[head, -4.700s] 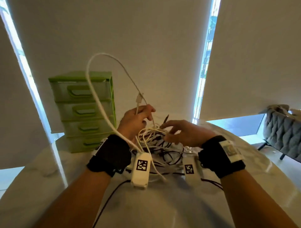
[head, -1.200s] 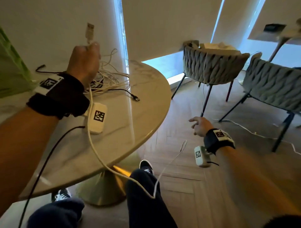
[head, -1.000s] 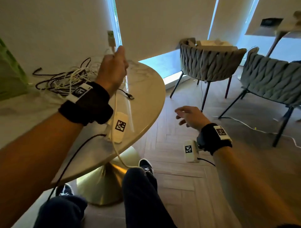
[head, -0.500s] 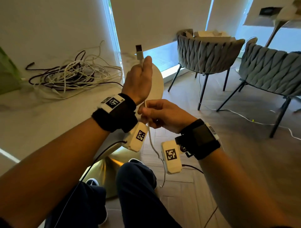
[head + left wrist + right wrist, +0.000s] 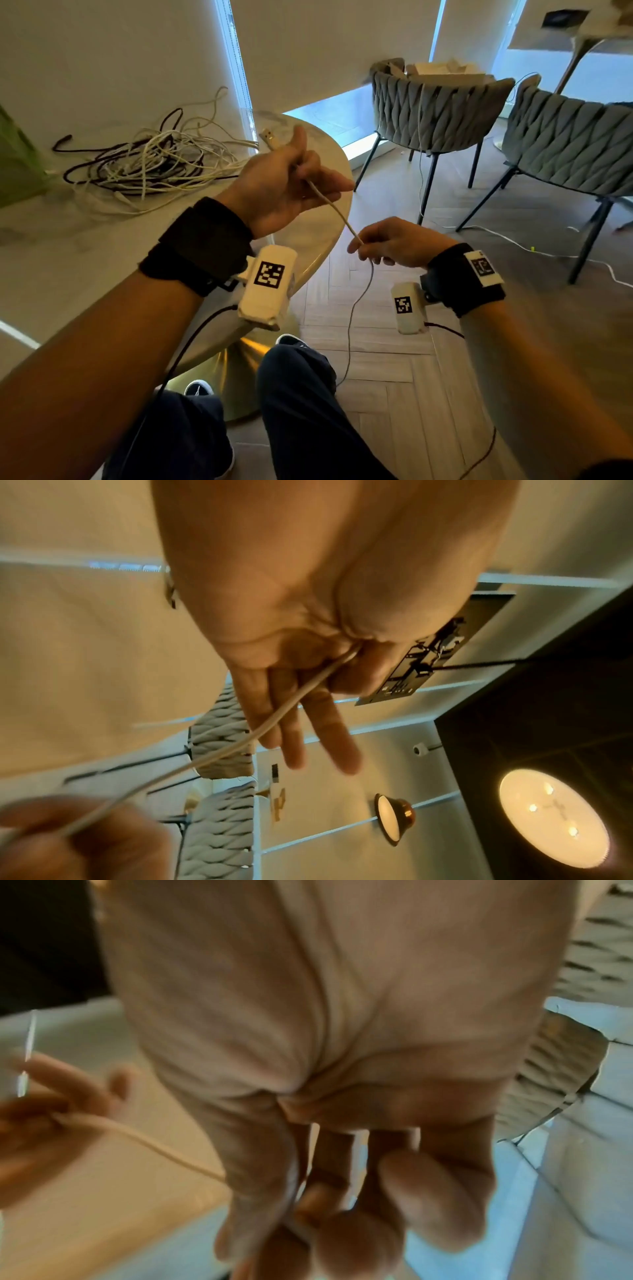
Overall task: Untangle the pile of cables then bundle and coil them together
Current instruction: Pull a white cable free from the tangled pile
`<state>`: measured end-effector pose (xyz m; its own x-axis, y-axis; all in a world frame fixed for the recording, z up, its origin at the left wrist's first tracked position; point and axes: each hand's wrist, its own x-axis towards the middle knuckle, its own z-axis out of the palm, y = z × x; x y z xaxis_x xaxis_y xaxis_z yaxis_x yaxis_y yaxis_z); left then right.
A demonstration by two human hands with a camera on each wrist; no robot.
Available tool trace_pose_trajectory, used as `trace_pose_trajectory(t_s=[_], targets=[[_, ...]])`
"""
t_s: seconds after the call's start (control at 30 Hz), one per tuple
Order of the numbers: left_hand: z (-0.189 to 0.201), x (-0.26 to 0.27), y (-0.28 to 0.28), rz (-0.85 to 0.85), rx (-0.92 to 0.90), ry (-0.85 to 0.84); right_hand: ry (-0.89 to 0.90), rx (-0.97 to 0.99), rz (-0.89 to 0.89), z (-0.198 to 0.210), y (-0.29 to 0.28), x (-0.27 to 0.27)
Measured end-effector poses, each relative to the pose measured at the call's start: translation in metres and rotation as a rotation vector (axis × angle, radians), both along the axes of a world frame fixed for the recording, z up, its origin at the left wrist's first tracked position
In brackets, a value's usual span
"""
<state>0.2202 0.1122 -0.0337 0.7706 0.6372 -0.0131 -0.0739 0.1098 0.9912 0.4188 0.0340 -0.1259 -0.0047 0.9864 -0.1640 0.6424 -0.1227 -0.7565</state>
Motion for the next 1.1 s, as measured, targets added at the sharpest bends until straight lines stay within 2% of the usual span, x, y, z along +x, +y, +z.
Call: trace_pose_trajectory(t_s=[0.07, 0.13, 0.2, 0.3, 0.33, 0.4, 0.47, 0.5, 0.53, 0.6, 0.7, 0.83, 1.0, 1.1], targets=[[0.006, 0.001, 0.004, -0.047, -0.11, -0.109, -0.104, -0.141, 0.007, -0.019, 0.002, 0.009], [0.004, 0.005, 0.009, -0.028, -0.171, -0.129, -0.041, -0.201, -0.083, -0.046, 0.006, 0.023], [-0.007, 0.011, 0.01, 0.037, -0.173, -0.072, 0.038, -0.075, -0.302, -0.068, 0.012, 0.033], [-0.021, 0.016, 0.009, 0.164, -0.185, -0.029, -0.144, 0.262, -0.638, -0.08, 0.015, 0.029], [-0.021, 0.017, 0.009, 0.203, -0.203, -0.041, -0.18, 0.3, -0.657, -0.082, 0.015, 0.026], [-0.016, 0.018, 0.012, 0.259, -0.239, -0.077, -0.191, 0.123, -0.504, -0.079, 0.013, 0.019], [-0.012, 0.014, 0.02, 0.281, -0.268, -0.117, -0.233, -0.241, -0.243, -0.071, 0.009, 0.015], [-0.011, 0.01, 0.024, 0.276, -0.275, -0.134, -0.253, -0.364, -0.166, -0.06, 0.006, 0.014], [-0.009, 0.006, 0.029, 0.264, -0.276, -0.149, -0.28, -0.401, -0.12, -0.047, 0.007, 0.014], [-0.005, -0.008, 0.041, 0.26, -0.268, -0.184, -0.398, -0.299, -0.086, -0.012, 0.015, 0.013], [0.007, -0.043, 0.065, 0.379, -0.237, -0.256, -0.584, -0.11, -0.059, 0.059, 0.037, -0.008], [0.017, -0.106, 0.098, 0.495, -0.212, -0.374, -0.668, 0.111, 0.06, 0.127, 0.072, -0.067], [0.004, -0.164, 0.13, 0.714, -0.089, -0.364, -0.699, 0.187, 0.33, 0.144, 0.135, -0.166], [-0.002, -0.184, 0.143, 0.789, -0.133, -0.414, -0.727, 0.205, 0.404, 0.132, 0.172, -0.21]])
